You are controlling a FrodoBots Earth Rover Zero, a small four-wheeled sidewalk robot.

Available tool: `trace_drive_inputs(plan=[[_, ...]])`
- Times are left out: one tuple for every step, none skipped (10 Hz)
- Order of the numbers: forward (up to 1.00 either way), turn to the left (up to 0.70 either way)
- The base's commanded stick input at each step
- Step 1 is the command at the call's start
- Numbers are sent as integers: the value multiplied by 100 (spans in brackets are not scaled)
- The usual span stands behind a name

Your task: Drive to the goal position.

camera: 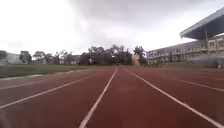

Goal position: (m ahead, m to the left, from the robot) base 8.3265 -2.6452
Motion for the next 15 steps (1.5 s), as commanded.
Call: trace_drive_inputs(plan=[[45, 0], [45, 0], [45, 0], [45, 0], [45, 0], [45, 0], [45, 0], [45, 0], [45, 0], [45, 0], [45, 0], [45, 0], [45, 0], [45, 0], [45, 0]])
